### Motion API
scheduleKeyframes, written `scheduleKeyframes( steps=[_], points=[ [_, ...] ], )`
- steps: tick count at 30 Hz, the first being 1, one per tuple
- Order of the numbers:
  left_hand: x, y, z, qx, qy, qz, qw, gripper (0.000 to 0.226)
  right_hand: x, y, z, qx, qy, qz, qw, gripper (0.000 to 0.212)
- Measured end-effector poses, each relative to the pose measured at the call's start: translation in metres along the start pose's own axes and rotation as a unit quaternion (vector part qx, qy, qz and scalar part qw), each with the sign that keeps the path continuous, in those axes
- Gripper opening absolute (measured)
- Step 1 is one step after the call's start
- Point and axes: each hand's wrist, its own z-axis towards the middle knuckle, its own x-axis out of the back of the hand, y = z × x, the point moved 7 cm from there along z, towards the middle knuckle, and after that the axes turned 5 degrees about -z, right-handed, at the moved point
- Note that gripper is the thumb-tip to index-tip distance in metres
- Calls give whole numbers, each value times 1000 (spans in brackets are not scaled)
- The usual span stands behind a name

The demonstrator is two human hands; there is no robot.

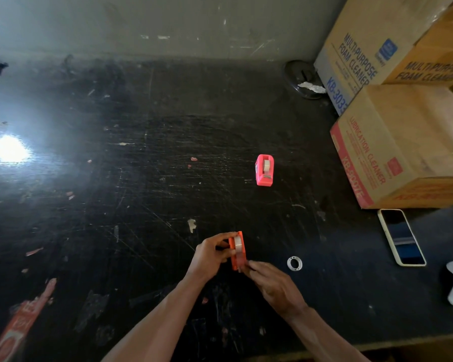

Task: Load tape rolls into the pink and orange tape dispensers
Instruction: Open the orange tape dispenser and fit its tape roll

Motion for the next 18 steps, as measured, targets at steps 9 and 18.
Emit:
scheduleKeyframes(
  steps=[9, 18],
  points=[
    [-3, 5, -1, -14, 6, 3, 1000, 53, -3, -3, -9, -89, 37, 34, 995, 39],
    [-1, 0, -1, -1, -2, 0, 1000, 55, -14, -6, -9, -355, -3, 167, 920, 86]
  ],
)
